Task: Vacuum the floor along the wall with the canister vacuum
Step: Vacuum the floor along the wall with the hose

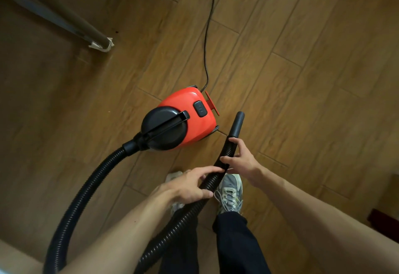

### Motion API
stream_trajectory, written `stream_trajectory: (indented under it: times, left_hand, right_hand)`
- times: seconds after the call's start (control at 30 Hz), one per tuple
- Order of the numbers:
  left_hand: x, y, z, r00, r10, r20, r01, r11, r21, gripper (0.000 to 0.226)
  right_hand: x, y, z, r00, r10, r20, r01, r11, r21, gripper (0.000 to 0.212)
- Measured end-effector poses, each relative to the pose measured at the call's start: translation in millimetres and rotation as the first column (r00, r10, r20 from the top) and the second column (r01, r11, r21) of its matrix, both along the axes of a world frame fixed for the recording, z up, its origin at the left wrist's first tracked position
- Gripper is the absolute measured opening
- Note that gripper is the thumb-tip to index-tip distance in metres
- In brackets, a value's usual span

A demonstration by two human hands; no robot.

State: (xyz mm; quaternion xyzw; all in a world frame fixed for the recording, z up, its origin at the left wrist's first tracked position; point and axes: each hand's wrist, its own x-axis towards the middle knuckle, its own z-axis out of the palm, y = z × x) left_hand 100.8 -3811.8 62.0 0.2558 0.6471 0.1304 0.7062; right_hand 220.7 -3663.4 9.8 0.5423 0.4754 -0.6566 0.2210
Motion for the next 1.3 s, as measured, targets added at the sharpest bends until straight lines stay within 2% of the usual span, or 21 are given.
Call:
stream_trajectory:
  times: [0.03, 0.1, 0.13, 0.2, 0.27, 0.3, 0.43, 0.7, 0.8, 0.9, 0.97, 1.07, 1.13, 1.2, 1.3]
  left_hand:
    - [-3, 0, 0, 1.0, -0.004, 0.014, 0.005, 1.0, -0.013, 0.066]
    - [-9, 0, 0, 0.999, -0.009, 0.04, 0.011, 0.999, -0.04, 0.066]
    - [-12, -1, -1, 0.999, -0.017, 0.049, 0.02, 0.999, -0.05, 0.066]
    - [-16, -5, -6, 0.997, -0.039, 0.071, 0.044, 0.997, -0.065, 0.066]
    - [-20, -11, -13, 0.995, -0.035, 0.092, 0.04, 0.997, -0.06, 0.065]
    - [-21, -13, -15, 0.994, -0.031, 0.104, 0.037, 0.997, -0.061, 0.065]
    - [-26, -19, -23, 0.992, -0.009, 0.124, 0.017, 0.998, -0.068, 0.066]
    - [-35, -26, -36, 0.994, 0.002, 0.113, 0.009, 0.995, -0.102, 0.066]
    - [-36, -27, -40, 0.992, 0.011, 0.13, 0.001, 0.996, -0.093, 0.066]
    - [-37, -27, -40, 0.991, -0.001, 0.132, 0.012, 0.996, -0.084, 0.065]
    - [-38, -28, -40, 0.991, -0.013, 0.13, 0.023, 0.997, -0.079, 0.065]
    - [-37, -29, -40, 0.989, -0.008, 0.15, 0.021, 0.997, -0.081, 0.065]
    - [-36, -30, -40, 0.989, -0.002, 0.147, 0.013, 0.997, -0.074, 0.065]
    - [-34, -32, -43, 0.989, 0.004, 0.145, 0.006, 0.997, -0.072, 0.065]
    - [-30, -35, -45, 0.992, -0.017, 0.126, 0.025, 0.998, -0.062, 0.065]
  right_hand:
    - [-2, 1, -2, 0.999, 0.049, 0.019, -0.049, 0.999, 0.012, 0.066]
    - [-8, 4, -8, 0.958, 0.271, 0.095, -0.281, 0.952, 0.121, 0.071]
    - [-12, 8, -12, 0.9, 0.41, 0.149, -0.433, 0.882, 0.186, 0.078]
    - [-26, 11, -18, 0.741, 0.636, 0.214, -0.67, 0.678, 0.303, 0.096]
    - [-47, 9, -23, 0.604, 0.769, 0.21, -0.772, 0.499, 0.394, 0.111]
    - [-57, 8, -26, 0.57, 0.795, 0.208, -0.785, 0.451, 0.424, 0.114]
    - [-96, -2, -35, 0.553, 0.808, 0.204, -0.771, 0.404, 0.491, 0.11]
    - [-124, -14, -40, 0.56, 0.804, 0.198, -0.785, 0.438, 0.439, 0.098]
    - [-128, -11, -44, 0.507, 0.837, 0.206, -0.82, 0.395, 0.413, 0.098]
    - [-136, 5, -44, 0.465, 0.86, 0.211, -0.845, 0.36, 0.395, 0.086]
    - [-138, 19, -37, 0.49, 0.859, 0.146, -0.837, 0.417, 0.355, 0.079]
    - [-125, 30, -33, 0.721, 0.691, 0.051, -0.661, 0.663, 0.353, 0.068]
    - [-105, 26, -39, 0.855, 0.515, 0.064, -0.486, 0.752, 0.446, 0.06]
    - [-77, 13, -47, 0.908, 0.403, 0.117, -0.413, 0.805, 0.426, 0.057]
    - [-34, -17, -53, 0.907, 0.377, 0.19, -0.41, 0.891, 0.193, 0.067]
